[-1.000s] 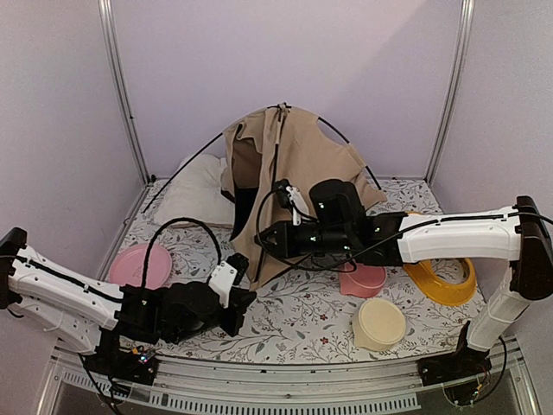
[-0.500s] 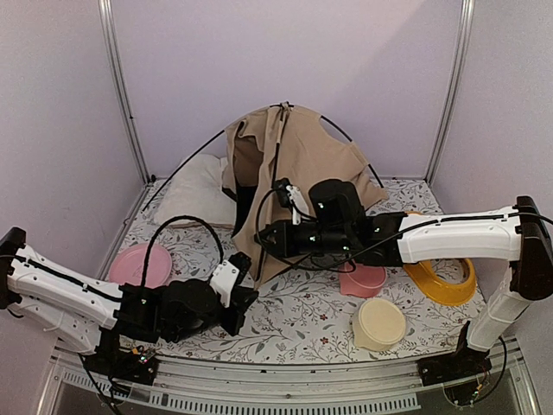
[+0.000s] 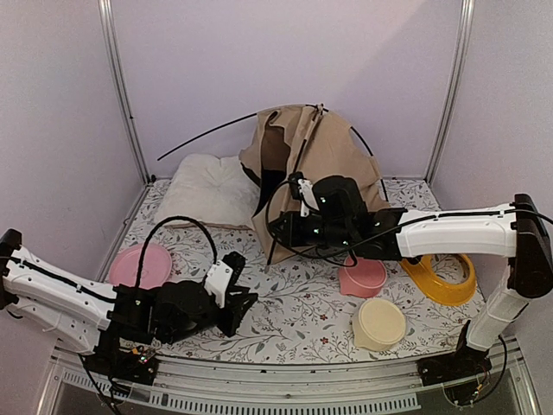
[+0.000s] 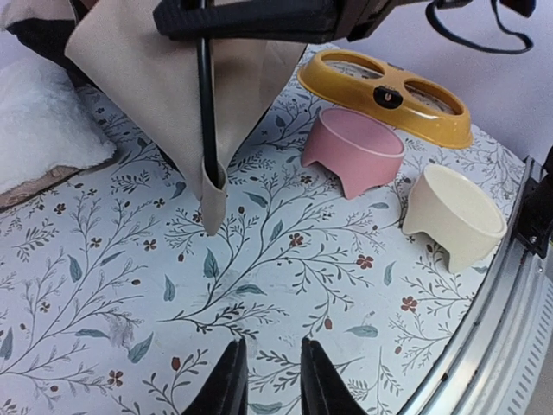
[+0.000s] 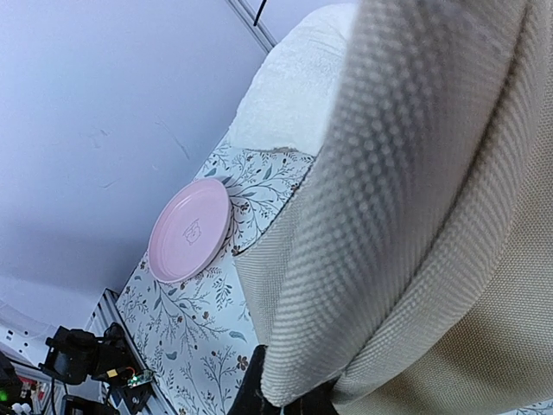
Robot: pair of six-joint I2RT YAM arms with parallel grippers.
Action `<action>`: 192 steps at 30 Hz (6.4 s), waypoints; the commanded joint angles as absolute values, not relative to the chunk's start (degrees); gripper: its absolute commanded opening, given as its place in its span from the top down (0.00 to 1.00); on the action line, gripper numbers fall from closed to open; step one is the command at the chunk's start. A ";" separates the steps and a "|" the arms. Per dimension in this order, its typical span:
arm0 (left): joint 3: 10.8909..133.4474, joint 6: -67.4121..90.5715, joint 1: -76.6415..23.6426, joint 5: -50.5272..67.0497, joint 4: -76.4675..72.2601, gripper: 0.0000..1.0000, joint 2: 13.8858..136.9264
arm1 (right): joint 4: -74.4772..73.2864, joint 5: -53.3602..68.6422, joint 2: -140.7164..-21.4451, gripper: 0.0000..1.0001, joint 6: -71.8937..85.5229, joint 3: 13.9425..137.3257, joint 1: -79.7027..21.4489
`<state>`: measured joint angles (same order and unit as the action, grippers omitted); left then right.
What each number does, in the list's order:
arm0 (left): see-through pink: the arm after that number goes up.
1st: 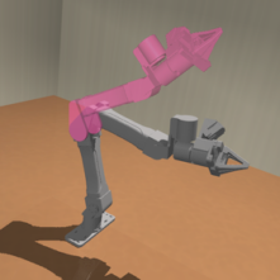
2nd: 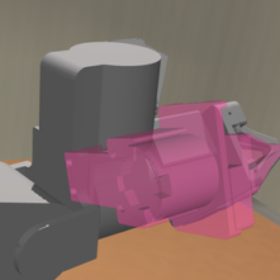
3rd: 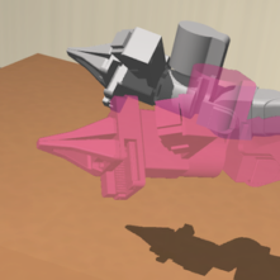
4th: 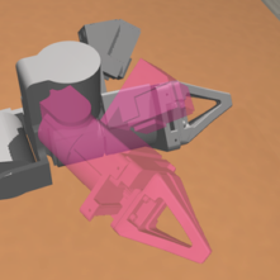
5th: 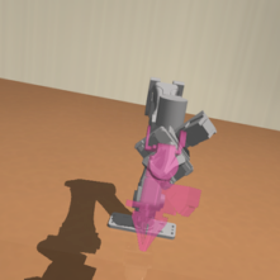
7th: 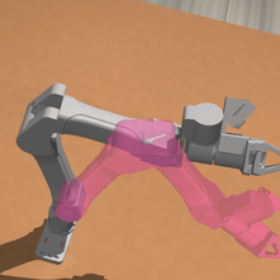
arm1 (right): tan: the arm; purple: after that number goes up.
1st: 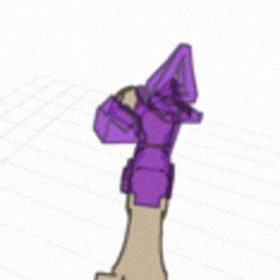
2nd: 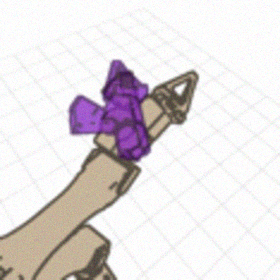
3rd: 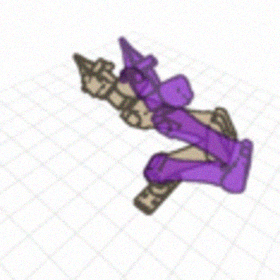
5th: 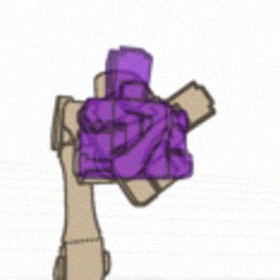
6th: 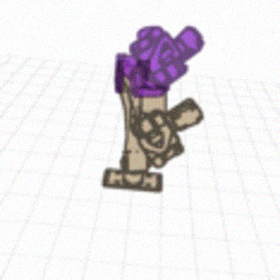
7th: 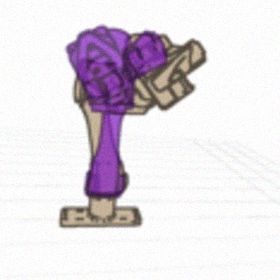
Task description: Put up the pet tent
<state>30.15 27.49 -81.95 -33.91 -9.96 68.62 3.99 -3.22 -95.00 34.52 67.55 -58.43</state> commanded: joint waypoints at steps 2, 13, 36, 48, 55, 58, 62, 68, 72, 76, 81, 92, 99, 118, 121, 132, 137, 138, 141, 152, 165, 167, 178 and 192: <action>32.00 25.25 -80.31 -37.93 -10.41 0.76 70.74 | 4.94 -3.22 -95.35 1.00 33.91 71.01 -58.52; 35.50 17.45 -73.43 -32.96 -16.43 0.77 75.04 | 3.98 -2.38 -95.63 1.00 34.29 71.36 -58.62; 40.70 14.36 -69.78 -31.53 -16.84 0.82 81.41 | 3.49 -2.88 -95.10 1.00 34.79 71.27 -59.32; 41.98 14.62 -69.63 -33.23 -14.21 0.84 82.71 | 3.45 -2.99 -95.10 1.00 34.73 71.38 -59.32; 42.83 14.17 -69.65 -33.62 -13.48 0.85 83.65 | 3.21 -3.16 -94.83 1.00 34.64 71.43 -59.33; 42.96 14.15 -69.67 -33.41 -13.32 0.85 84.06 | 3.10 -3.16 -94.75 1.00 34.54 71.48 -59.33; 43.06 14.22 -69.68 -33.17 -13.24 0.85 84.53 | 3.02 -3.34 -94.88 1.00 34.46 71.60 -59.32; 43.15 14.13 -69.65 -33.91 -12.97 0.88 85.01 | 2.96 -3.30 -95.18 1.00 34.38 72.02 -59.32; 43.07 14.24 -69.69 -34.21 -12.83 0.97 85.26 | 2.66 -3.47 -95.35 1.00 34.20 72.39 -59.28; 43.11 13.93 -69.70 -33.35 -13.02 1.00 84.45 | 2.21 -3.85 -95.58 1.00 33.78 72.65 -59.33; 43.32 13.30 -69.77 -30.31 -13.54 1.00 80.67 | 0.73 -5.92 -96.01 1.00 32.83 72.55 -59.33; 46.40 17.54 -68.29 -21.47 -12.47 1.00 74.52 | -3.32 -16.80 -98.34 1.00 26.70 73.09 -63.05; 48.87 21.40 -65.83 -18.01 -12.06 1.00 73.96 | -3.17 -18.45 -100.28 1.00 25.85 72.18 -66.30; 44.85 26.02 -63.44 -16.97 -15.61 1.00 72.97 | -3.77 -8.78 -97.72 0.95 28.44 71.18 -64.51; 44.35 26.42 -63.34 -17.95 -15.63 1.00 73.29 | -5.16 -6.72 -96.18 0.88 28.74 71.82 -63.40; 44.68 26.89 -62.96 -17.92 -17.33 1.00 75.37 | -10.49 -3.30 -91.14 0.54 29.79 74.25 -62.40; 46.04 26.51 -63.10 -15.60 -18.64 1.00 77.52 | -14.12 -7.50 -89.38 0.50 33.42 73.81 -61.17; 46.39 26.40 -63.09 -15.04 -18.90 1.00 78.08 | -14.30 -8.21 -89.23 0.50 33.80 73.61 -60.90; 47.35 26.14 -63.20 -13.10 -20.28 1.00 79.90 | -14.69 -8.88 -89.42 0.49 34.66 73.50 -59.54; 55.18 22.30 -64.11 -8.09 -17.92 1.00 85.77 | -21.95 -15.57 -85.00 0.48 35.63 70.09 -52.90; 61.63 20.78 -62.33 -15.44 -6.29 0.61 77.24 | -28.02 -17.49 -75.08 0.50 31.94 62.27 -34.83; 62.12 20.52 -60.47 -19.22 -2.02 0.58 74.86 | -26.88 -14.95 -73.75 0.50 31.07 62.23 -33.94; 62.45 15.36 -39.53 -12.67 8.90 0.47 66.14 | -22.09 -5.69 -70.83 0.32 33.27 57.44 -34.28; 68.72 12.17 -29.79 -5.29 11.29 0.45 67.50 | -26.75 -11.50 -85.14 0.82 26.49 78.22 -33.71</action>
<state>66.54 13.93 -31.20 -7.75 9.56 67.22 -24.43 -8.38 -82.91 29.69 70.67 -33.95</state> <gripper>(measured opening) 0.546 0.278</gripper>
